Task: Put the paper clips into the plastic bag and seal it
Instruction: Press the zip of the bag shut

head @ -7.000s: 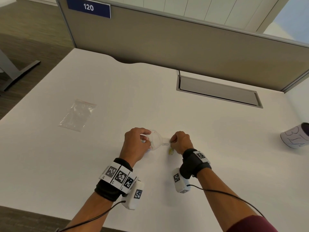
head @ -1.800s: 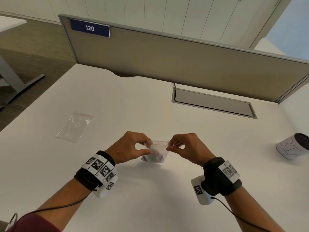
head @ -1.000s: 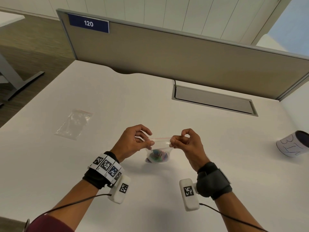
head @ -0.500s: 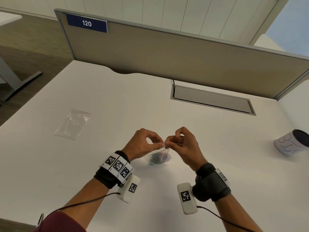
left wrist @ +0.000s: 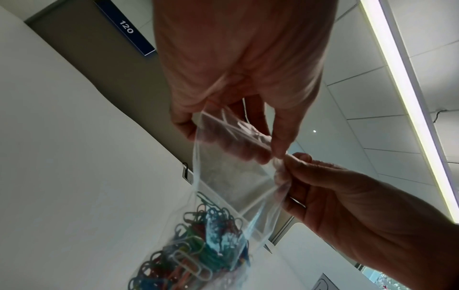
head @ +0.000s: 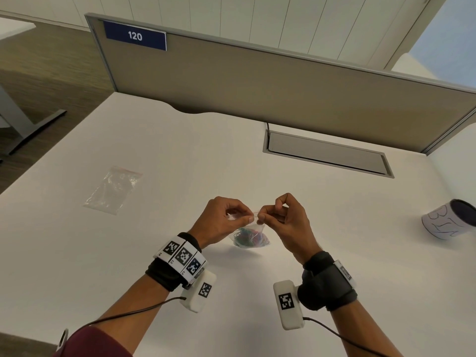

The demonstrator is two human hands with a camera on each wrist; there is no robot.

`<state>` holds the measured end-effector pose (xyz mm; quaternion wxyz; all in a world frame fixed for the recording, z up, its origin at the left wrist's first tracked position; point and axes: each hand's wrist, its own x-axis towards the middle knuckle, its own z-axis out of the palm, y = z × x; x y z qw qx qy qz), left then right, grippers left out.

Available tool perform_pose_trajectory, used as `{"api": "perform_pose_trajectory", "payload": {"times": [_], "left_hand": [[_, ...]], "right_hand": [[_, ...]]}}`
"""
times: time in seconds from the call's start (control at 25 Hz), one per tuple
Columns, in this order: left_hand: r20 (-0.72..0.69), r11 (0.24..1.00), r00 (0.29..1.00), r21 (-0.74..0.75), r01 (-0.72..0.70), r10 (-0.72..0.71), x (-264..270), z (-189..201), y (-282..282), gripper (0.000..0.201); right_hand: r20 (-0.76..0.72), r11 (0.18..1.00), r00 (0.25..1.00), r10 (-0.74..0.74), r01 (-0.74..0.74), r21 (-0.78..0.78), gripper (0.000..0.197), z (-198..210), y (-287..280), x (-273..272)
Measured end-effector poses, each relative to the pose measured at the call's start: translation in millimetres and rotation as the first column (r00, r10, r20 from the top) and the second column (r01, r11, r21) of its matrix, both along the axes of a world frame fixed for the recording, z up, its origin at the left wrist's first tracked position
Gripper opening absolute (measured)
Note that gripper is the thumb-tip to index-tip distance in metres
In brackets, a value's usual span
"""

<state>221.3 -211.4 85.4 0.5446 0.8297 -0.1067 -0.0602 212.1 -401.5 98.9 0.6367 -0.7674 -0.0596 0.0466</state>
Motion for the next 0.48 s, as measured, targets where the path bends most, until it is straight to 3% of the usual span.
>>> {"api": "perform_pose_trajectory", "payload": {"times": [0.16,0.36,0.48], "left_hand": [[-0.04,0.997,0.998,-0.055,-0.046,0.043,-0.4,-3.5,-0.7,0.013],[-0.014,1.0,1.0,0.009,-0.009,0.009,-0.9,-4.9,-4.1,0.012],[-0.015,0.999,1.0,-0.031,-0.017,0.016,-2.3,-2.7,-4.3,0.011]], "right_hand": [[-0.005,1.0,1.0,-0.006,0.006,0.002,0.029,-1.4,-1.6,-0.9],[-0.018,1.0,1.0,-0.015,0.016,0.025,0.029,-2.8,-1.2,-2.6],[-0.046,0.999,0.999,-0.009,0.01,0.036,0.029,-2.0,-2.3,-3.9]]}}
